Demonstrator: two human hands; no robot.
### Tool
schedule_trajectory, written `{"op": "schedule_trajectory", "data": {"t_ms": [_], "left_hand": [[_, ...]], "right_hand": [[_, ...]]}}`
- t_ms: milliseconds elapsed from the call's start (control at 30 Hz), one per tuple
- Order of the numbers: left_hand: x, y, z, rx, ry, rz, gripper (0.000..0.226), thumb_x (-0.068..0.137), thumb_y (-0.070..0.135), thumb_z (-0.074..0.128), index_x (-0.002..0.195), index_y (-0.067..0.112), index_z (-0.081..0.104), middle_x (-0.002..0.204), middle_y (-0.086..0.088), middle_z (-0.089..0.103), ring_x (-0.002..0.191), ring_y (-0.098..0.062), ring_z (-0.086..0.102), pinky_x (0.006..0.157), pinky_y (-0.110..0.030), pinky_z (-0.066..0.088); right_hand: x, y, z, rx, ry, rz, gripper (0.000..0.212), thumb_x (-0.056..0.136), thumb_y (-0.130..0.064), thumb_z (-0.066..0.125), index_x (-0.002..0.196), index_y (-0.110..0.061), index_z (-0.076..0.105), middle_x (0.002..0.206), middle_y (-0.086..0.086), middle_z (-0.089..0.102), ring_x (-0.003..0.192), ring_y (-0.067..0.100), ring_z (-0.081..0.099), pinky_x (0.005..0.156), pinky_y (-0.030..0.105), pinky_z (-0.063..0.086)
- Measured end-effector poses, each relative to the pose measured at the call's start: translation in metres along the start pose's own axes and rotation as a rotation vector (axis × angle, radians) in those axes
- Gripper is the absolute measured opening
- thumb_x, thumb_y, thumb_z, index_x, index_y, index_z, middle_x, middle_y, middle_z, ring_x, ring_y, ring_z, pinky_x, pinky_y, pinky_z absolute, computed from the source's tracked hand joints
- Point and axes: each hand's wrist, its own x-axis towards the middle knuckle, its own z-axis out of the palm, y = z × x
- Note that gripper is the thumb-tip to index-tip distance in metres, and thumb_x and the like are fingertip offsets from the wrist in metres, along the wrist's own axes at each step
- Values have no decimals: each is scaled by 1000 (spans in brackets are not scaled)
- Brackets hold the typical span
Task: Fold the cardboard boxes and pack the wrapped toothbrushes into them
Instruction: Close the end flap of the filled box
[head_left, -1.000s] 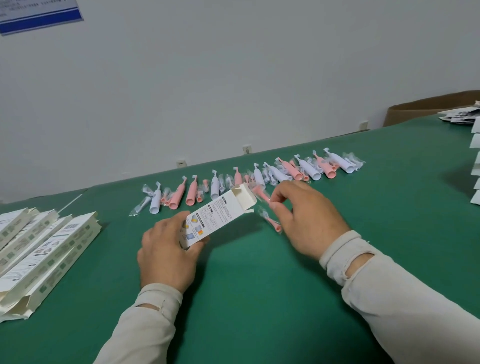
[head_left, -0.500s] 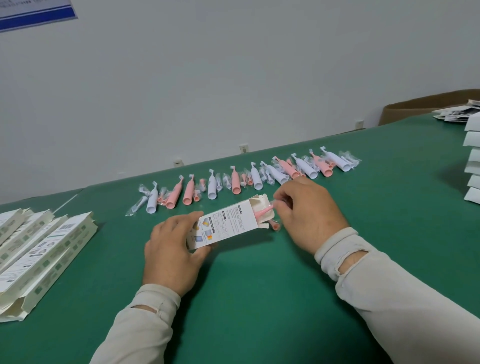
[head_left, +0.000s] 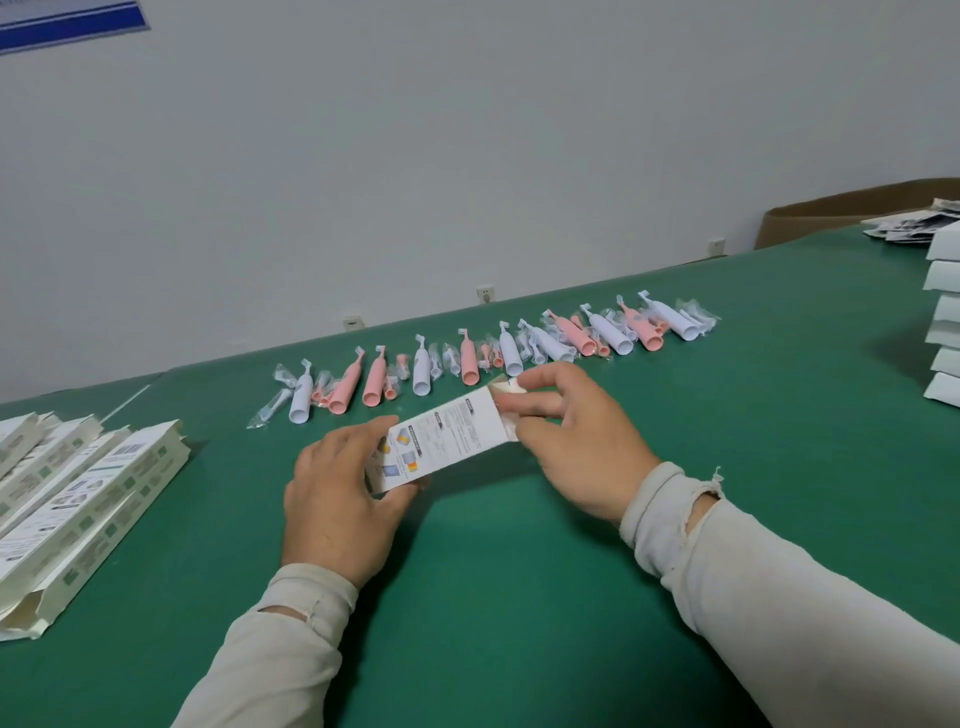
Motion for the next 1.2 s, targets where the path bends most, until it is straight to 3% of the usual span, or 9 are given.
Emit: {"op": "schedule_trajectory", "data": {"t_ms": [200,300,400,533,633,733,900,1133,1200], "left_hand": [[-2,2,3,-48,-38,37,58,72,33,84,125,39,61,120,11,62,115,-22,49,99,-43,38],[0,1,1,-17,-9,-4,55,75,38,81,126,40,60,122,10,62,116,-24,50,99,-44,39],[1,-4,-2,31,73,-95,54,76,39,79,126,38,60,121,4,62,113,-31,49,95,-46,42],[-1,-5,-3,46,84,-144,55,76,40,81,127,36,60,121,0,62,113,-33,48,92,-46,41],[0,-2,-2,50,70,-142,55,77,41,80,127,38,59,120,2,62,112,-32,48,93,-46,42],[-1,0,-2,39,54,-132,53,76,41,79,126,40,59,119,3,62,111,-30,48,94,-46,43],[0,-3,-2,33,37,-146,55,76,42,79,128,40,59,122,4,61,114,-30,47,96,-45,41],[1,-2,-1,26,-3,-117,54,77,43,79,127,40,58,121,6,62,115,-27,47,99,-45,40],[0,-2,-1,23,-7,-114,53,77,43,79,126,41,59,120,7,62,115,-26,47,98,-45,40]], "right_hand": [[2,4,-3,-61,-275,-32,26,86,-1,54,102,-19,45,103,-4,75,64,0,58,59,17,42],[14,9,-18,12,14,16,20,83,-11,61,96,-24,54,87,-6,76,65,6,66,57,22,49],[24,28,-43,-324,343,48,13,85,-14,59,85,-27,57,70,-11,66,54,2,54,56,22,41],[30,45,-43,-604,198,163,6,91,-28,60,86,-29,64,83,-17,64,82,13,63,72,25,43],[31,39,-26,-752,90,118,23,94,-44,58,106,-27,68,96,-10,68,97,20,64,82,31,50],[31,31,-13,-998,-25,110,31,97,-44,53,95,-19,71,88,-1,63,93,26,59,79,35,54],[31,12,-25,-1131,-184,231,12,86,-27,64,84,-15,61,84,3,62,82,25,60,74,32,54],[14,10,-29,-1133,-223,141,39,89,-40,57,122,-21,51,113,1,61,104,27,58,90,42,53],[14,11,-24,-1153,-223,84,37,95,-31,54,130,-23,50,116,1,64,106,28,60,91,42,53]]}}
